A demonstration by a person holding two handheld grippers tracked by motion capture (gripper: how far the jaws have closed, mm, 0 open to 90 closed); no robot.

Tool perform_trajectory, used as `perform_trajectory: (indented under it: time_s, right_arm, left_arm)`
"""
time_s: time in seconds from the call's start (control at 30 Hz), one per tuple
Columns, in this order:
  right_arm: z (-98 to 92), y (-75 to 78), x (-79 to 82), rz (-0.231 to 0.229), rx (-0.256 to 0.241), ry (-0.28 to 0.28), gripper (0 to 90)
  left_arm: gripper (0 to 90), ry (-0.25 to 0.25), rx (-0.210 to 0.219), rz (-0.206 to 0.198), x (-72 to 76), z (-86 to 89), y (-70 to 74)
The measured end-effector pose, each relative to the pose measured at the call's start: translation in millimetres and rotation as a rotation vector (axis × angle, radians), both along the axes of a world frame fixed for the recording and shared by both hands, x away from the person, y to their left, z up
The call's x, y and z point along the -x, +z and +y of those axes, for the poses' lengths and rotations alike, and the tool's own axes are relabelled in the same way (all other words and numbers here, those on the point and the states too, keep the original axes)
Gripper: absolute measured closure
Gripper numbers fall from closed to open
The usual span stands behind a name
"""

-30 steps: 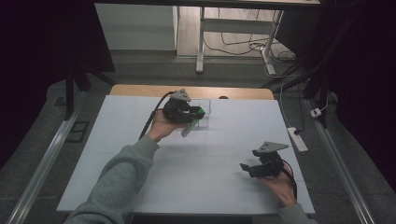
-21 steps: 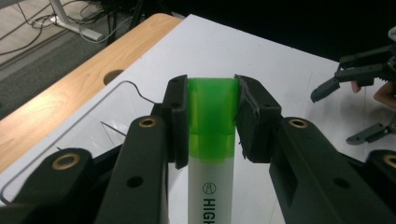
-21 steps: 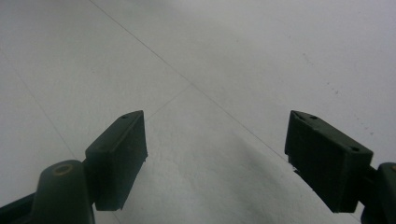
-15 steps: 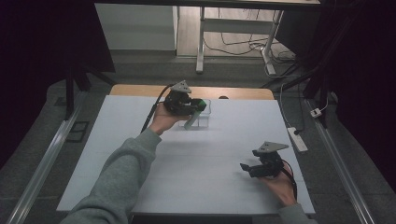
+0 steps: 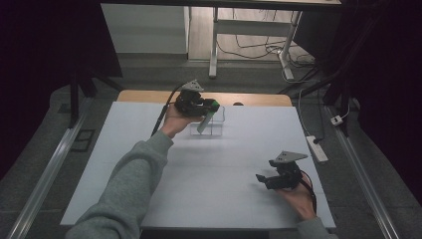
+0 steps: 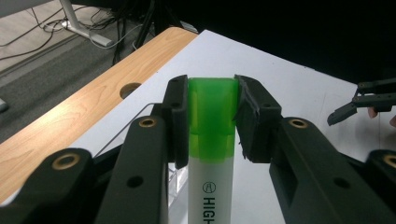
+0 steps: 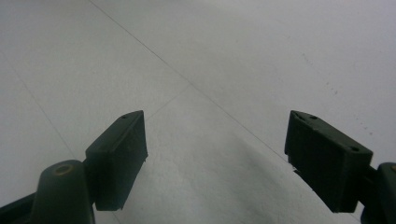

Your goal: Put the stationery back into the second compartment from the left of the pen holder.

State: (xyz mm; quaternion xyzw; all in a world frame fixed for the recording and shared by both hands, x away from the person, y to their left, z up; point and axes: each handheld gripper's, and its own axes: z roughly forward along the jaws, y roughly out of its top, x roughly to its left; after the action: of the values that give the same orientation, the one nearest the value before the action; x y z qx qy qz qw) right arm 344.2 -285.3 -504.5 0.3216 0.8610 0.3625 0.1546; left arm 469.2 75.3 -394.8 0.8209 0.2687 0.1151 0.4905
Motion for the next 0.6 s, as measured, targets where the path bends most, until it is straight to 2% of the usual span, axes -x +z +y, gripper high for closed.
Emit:
perform_trajectory:
  time_s: [0.33,0.47,0.6]
  right_arm:
    - [0.0,-0.1,0.0,0.002,-0.002,-0.001,20.5]
    - [-0.9,0.2,-0.3,-0.001,-0.011,0.000,20.5]
    - [-0.7,0.3,-0.1,-0.001,-0.011,0.000,20.5]
  left_arm:
    - [66.5,0.028,-0.008,-0.014,-11.0,1.8,6.8]
    - [66.5,0.023,0.021,-0.008,-17.1,4.3,10.0]
    - [66.5,0.038,0.016,-0.011,-22.7,5.8,13.0]
